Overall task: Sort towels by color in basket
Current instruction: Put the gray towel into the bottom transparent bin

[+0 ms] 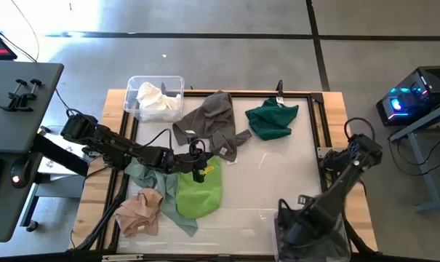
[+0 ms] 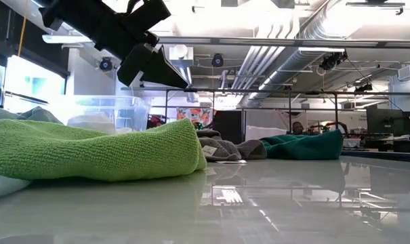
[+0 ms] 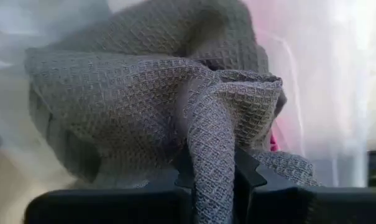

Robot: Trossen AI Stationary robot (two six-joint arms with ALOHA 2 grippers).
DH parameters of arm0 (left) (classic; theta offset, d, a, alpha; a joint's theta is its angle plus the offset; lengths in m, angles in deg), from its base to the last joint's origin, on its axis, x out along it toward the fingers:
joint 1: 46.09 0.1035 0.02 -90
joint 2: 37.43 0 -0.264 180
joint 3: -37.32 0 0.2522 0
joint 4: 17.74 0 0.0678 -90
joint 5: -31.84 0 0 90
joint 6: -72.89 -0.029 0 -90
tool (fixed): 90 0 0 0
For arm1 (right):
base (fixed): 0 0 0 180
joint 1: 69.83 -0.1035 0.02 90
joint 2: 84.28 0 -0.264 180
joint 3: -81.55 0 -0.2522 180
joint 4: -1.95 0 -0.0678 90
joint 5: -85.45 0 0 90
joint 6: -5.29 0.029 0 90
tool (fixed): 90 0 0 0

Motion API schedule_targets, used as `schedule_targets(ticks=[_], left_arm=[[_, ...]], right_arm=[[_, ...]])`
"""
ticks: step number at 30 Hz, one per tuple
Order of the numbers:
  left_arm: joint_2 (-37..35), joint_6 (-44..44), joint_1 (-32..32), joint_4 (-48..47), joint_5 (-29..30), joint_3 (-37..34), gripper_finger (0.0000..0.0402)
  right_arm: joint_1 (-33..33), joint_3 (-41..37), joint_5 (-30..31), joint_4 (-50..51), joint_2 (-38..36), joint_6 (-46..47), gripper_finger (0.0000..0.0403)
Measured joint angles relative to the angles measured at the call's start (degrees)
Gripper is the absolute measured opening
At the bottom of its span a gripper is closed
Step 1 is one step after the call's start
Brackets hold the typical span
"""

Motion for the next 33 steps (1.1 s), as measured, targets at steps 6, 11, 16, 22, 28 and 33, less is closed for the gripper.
schedule_targets(ticks=[6, 11, 16, 22, 28, 33], left_arm=[[0.0, 0.0, 0.0, 0.0, 0.0, 0.0, 0.0007], [0.0, 0.0, 0.0, 0.0, -0.1, 0.0, 0.0007], [0.0, 0.0, 0.0, 0.0, -0.1, 0.0, 0.0007], [0.0, 0.0, 0.0, 0.0, -0.1, 0.0, 0.0007], [0.0, 0.2, 0.0, 0.0, -0.2, 0.0, 0.0007], [0.0, 1.4, 0.0, 0.0, -0.2, 0.0, 0.0007]], right_arm=[[1.0, -10.4, -6.8, -9.1, 0.0, -2.8, 0.0033], [1.0, -15.0, -3.9, -9.6, 0.0, 2.8, 0.008], [1.0, -11.5, -3.7, -8.9, -0.2, 2.3, 0.0133], [0.1, 0.3, 4.1, -2.3, -2.2, 7.6, 0.0155], [-4.0, 14.2, 9.4, 7.9, -2.3, 20.1, 0.0152], [-7.6, 16.3, 6.0, 12.7, -2.7, 33.9, 0.0135]])
